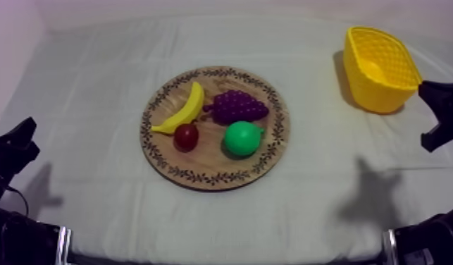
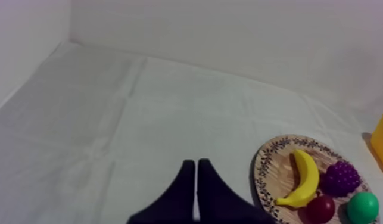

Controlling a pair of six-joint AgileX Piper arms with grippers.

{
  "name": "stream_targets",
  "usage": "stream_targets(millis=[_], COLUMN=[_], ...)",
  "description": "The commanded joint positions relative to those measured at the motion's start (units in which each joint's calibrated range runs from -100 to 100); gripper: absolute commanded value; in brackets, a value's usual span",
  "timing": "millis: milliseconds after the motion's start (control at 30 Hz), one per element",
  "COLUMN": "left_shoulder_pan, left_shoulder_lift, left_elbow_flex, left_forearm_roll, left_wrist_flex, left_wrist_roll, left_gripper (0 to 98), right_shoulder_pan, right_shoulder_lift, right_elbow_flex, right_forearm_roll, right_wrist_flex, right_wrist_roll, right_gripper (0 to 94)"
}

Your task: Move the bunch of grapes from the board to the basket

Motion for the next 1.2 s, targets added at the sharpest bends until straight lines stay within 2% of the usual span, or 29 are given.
stream_targets(millis=[0, 800, 1167], left_shoulder_pan=[0.0, 0.0, 0.0], left_shoulder_lift=[0.0, 0.0, 0.0], left_elbow_flex=[-0.02, -0.02, -0.02], left_forearm_roll=[-0.02, -0.02, -0.02], left_wrist_flex=[0.0, 0.0, 0.0], left_wrist_roll=[-0.02, -0.02, -0.02], left_gripper=[0.1, 0.1, 0.1], right_shoulder_pan=[-0.5, -10.62, -14.59], right_shoulder_lift=[3.56, 35.54, 48.12], right_elbow_flex=[-2.92, -34.28, -44.82], right_forearm_roll=[-0.35, -0.22, 2.11], right_wrist_flex=[0.69, 16.46, 20.88], right_wrist_roll=[0.19, 3.35, 4.67], right_gripper=[0.7, 0.7, 0.7])
